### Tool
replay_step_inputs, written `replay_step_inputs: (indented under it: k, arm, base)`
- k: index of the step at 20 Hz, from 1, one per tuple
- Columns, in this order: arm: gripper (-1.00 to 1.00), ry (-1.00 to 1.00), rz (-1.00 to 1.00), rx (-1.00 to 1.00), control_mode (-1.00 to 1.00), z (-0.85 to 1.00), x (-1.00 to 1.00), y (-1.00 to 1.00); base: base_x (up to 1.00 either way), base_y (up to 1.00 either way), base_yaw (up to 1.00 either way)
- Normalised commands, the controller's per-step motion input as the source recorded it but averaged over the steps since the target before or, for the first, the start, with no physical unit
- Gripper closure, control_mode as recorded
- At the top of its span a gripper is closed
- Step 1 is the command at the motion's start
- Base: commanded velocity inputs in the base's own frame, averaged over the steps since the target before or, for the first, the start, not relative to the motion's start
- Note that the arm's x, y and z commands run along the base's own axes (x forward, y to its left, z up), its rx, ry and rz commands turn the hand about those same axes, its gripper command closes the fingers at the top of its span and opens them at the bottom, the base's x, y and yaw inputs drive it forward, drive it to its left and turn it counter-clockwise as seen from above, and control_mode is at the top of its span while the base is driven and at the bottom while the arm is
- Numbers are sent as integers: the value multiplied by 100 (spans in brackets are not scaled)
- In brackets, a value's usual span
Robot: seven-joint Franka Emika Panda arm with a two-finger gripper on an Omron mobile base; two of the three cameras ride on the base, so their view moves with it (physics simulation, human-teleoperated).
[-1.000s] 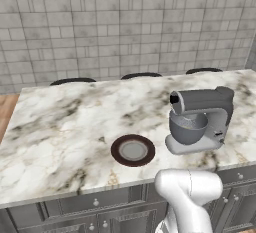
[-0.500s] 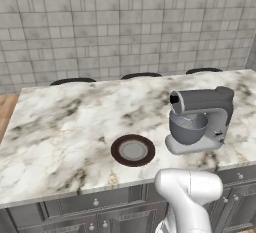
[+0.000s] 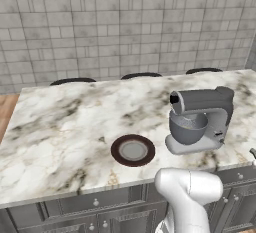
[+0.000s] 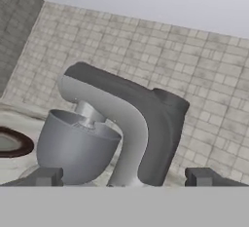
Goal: Add butter and sugar cubes to the stand mixer bowl and then turn on the stand mixer to begin making frosting.
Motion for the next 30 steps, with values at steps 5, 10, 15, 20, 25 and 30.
replay_step_inputs:
  k: [5,10,15,20,25,30]
  arm:
    - [-100,-17,3,-5,-100,-1,0,0]
    - [-100,-10,0,-10,-100,0,0,9]
    - [-100,0,0,-16,-100,0,13,33]
    - [-100,1,0,-6,-100,0,19,25]
    - [-100,5,-5,0,-100,-4,28,2]
    - [-100,7,-7,0,-100,-18,23,0]
  base:
    - [0,0,0]
    - [0,0,0]
    - [0,0,0]
    - [0,0,0]
    - [0,0,0]
    - [0,0,0]
